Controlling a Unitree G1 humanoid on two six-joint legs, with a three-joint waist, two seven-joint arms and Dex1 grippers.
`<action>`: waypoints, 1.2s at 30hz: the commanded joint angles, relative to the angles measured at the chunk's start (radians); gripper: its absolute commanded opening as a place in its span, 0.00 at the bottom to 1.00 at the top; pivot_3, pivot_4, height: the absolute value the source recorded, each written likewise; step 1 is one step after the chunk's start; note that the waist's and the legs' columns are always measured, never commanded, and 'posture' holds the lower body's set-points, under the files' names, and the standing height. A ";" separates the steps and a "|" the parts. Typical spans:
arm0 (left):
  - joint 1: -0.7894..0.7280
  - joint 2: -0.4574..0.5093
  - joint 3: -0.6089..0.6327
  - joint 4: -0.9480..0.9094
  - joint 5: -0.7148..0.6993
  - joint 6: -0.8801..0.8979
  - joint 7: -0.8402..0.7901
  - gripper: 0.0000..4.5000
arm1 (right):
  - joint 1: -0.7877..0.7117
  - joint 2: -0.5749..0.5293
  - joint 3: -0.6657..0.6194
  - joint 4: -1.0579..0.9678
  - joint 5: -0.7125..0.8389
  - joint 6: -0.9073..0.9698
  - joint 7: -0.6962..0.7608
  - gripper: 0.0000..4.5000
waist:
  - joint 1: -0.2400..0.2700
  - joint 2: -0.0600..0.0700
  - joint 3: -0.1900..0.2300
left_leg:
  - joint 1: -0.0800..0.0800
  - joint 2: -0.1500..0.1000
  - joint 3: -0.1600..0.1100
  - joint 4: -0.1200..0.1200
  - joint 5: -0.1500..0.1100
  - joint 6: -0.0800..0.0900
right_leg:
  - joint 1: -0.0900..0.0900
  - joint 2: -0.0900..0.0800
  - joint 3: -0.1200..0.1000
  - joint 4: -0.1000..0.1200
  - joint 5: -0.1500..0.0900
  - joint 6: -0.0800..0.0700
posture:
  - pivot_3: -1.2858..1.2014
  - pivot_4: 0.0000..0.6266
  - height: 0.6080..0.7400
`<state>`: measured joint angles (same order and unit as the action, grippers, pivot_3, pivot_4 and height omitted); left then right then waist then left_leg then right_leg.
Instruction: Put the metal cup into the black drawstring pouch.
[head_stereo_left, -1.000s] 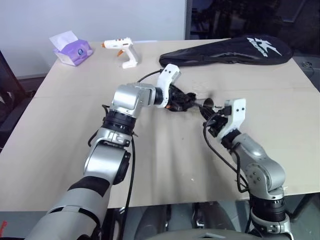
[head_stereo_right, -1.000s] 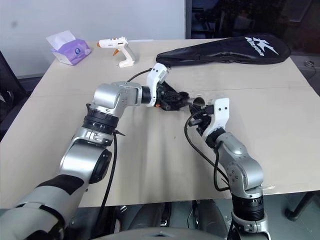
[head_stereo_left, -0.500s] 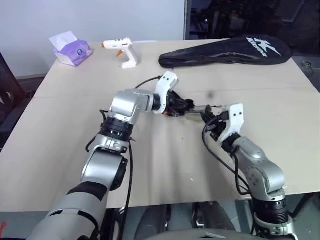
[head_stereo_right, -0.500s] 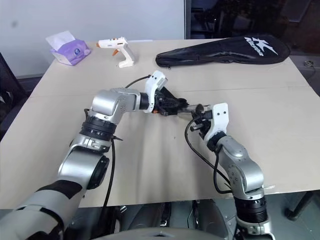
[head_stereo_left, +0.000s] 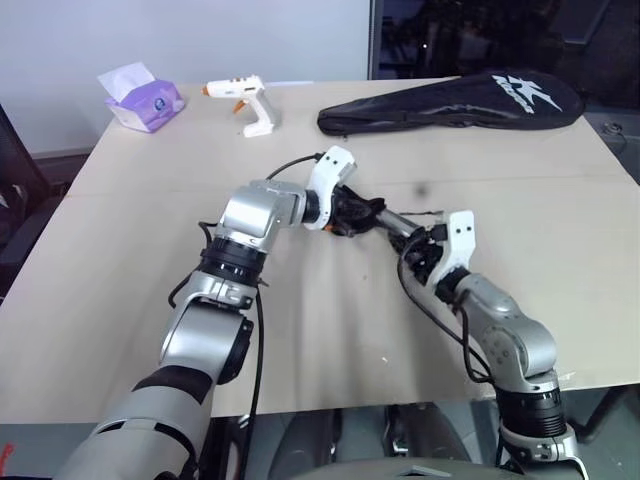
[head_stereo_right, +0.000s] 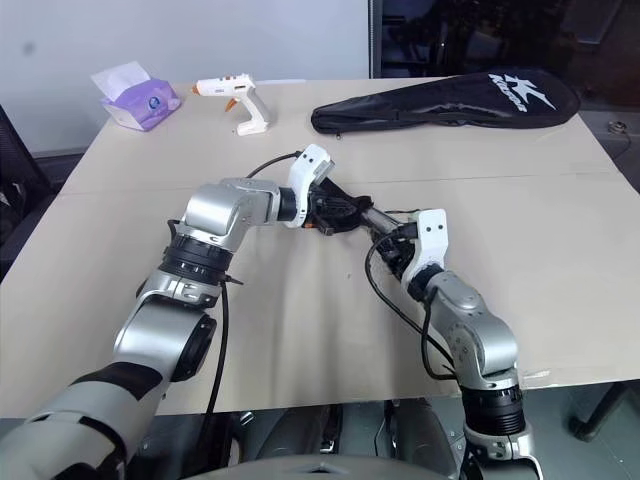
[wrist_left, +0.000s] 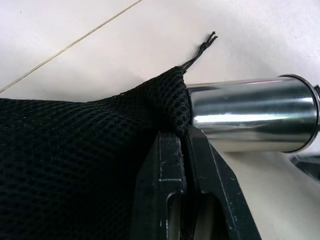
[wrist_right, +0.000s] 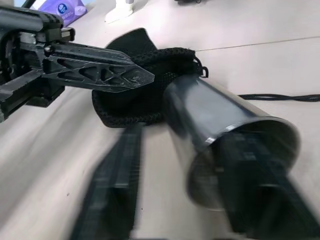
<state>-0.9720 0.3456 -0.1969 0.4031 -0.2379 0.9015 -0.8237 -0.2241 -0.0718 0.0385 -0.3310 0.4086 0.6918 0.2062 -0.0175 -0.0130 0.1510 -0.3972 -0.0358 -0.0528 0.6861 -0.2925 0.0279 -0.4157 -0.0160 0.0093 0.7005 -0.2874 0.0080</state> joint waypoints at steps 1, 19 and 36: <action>-0.025 0.004 0.028 -0.023 -0.006 -0.022 0.001 0.00 | -0.015 -0.005 -0.001 0.013 -0.016 -0.052 0.015 0.01 | 0.000 0.000 0.000 | 0.000 0.000 0.000 0.000 0.000 0.000 | 0.000 0.000 0.000 0.000 0.000 0.000 | 0.52 0.24 1.00; -0.169 -0.108 0.212 0.145 -0.126 0.134 0.059 0.00 | -0.008 0.061 -0.040 -0.174 0.165 -0.051 -0.005 0.01 | -0.004 0.000 0.000 | 0.000 0.000 0.000 0.000 0.000 0.000 | 0.000 0.000 0.000 0.001 0.000 0.000 | 0.52 0.24 1.00; -0.103 -0.141 0.284 0.062 -0.194 0.307 0.160 0.00 | 0.067 0.039 0.056 -0.053 0.027 -0.156 0.023 0.01 | -0.006 0.000 0.000 | 0.001 0.000 0.000 0.000 0.000 0.000 | 0.000 0.000 0.000 0.001 0.000 0.000 | 0.52 0.24 1.00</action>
<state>-1.0745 0.2016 0.0876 0.5190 -0.4078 1.1955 -0.6656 -0.1424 -0.0356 0.0820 -0.3672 0.4438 0.5693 0.2137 -0.0233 -0.0131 0.1510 -0.3965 -0.0358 -0.0528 0.6862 -0.2925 0.0277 -0.4159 -0.0160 0.0095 0.7017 -0.2874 0.0080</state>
